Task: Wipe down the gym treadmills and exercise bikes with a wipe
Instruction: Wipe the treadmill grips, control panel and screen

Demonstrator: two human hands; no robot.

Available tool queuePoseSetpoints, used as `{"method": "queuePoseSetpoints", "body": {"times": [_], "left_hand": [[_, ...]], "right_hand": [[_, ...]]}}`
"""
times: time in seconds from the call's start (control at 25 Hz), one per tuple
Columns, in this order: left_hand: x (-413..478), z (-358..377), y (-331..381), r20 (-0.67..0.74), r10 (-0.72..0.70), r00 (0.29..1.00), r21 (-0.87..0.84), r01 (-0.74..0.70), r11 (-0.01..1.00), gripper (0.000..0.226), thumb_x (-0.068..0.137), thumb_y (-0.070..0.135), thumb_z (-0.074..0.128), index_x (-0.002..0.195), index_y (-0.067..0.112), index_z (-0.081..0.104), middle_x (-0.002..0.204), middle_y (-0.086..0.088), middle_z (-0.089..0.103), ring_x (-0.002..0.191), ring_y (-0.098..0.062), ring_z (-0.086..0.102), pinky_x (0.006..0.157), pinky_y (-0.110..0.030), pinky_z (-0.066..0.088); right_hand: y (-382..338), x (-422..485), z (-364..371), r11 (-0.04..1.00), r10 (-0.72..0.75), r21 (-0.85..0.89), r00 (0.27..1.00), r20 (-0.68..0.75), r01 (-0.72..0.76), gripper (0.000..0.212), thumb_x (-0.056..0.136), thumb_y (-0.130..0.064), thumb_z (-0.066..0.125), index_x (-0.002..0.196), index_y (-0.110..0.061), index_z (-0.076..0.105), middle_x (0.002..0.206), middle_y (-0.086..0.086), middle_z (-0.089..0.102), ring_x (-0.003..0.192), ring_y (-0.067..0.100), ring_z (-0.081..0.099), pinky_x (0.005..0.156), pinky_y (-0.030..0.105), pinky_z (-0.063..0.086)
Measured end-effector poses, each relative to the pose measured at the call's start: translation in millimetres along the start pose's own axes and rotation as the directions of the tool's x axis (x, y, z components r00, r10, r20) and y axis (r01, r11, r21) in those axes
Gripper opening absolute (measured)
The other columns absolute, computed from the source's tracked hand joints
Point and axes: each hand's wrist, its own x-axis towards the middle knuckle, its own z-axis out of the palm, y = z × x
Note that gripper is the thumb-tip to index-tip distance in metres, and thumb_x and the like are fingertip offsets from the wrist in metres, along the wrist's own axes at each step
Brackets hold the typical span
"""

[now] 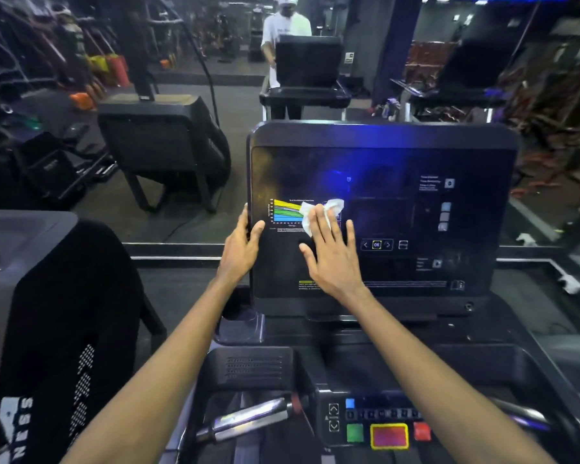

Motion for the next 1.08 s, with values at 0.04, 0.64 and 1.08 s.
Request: {"method": "queuePoseSetpoints", "body": {"times": [0.04, 0.64, 1.08], "left_hand": [[1, -1, -1, 0.008, -0.002, 1.0, 0.003, 0.002, 1.0, 0.061, 0.099, 0.055, 0.041, 0.154, 0.037, 0.021, 0.142, 0.006, 0.055, 0.129, -0.015, 0.052, 0.107, -0.034, 0.042], [9, -15, -3, 0.033, 0.024, 0.999, 0.017, -0.025, 1.0, 0.056, 0.1, 0.043, 0.046, 0.153, 0.038, 0.026, 0.137, 0.002, 0.06, 0.124, -0.012, 0.057, 0.107, -0.036, 0.044], [37, -21, 15, 0.004, 0.104, 0.995, 0.079, -0.104, 0.991, 0.059, 0.101, 0.038, 0.048, 0.155, 0.033, 0.023, 0.135, -0.004, 0.061, 0.121, -0.016, 0.059, 0.102, -0.033, 0.046]], "right_hand": [[3, 7, -2, 1.0, 0.02, 0.005, 1.0, -0.013, -0.02, 0.07, 0.102, -0.047, 0.033, 0.158, -0.018, 0.002, 0.165, -0.002, -0.003, 0.152, 0.016, -0.006, 0.122, 0.049, 0.003], [-51, 117, -35, 0.996, -0.088, 0.014, 0.994, -0.07, 0.089, 0.072, 0.101, -0.053, 0.025, 0.158, -0.014, 0.004, 0.165, 0.004, -0.002, 0.152, 0.023, -0.004, 0.121, 0.048, -0.005], [-59, 127, -35, 0.996, 0.01, 0.086, 0.988, -0.156, 0.003, 0.069, 0.101, -0.049, 0.026, 0.158, -0.014, 0.007, 0.165, 0.004, 0.001, 0.152, 0.021, -0.001, 0.121, 0.047, -0.006]]}}
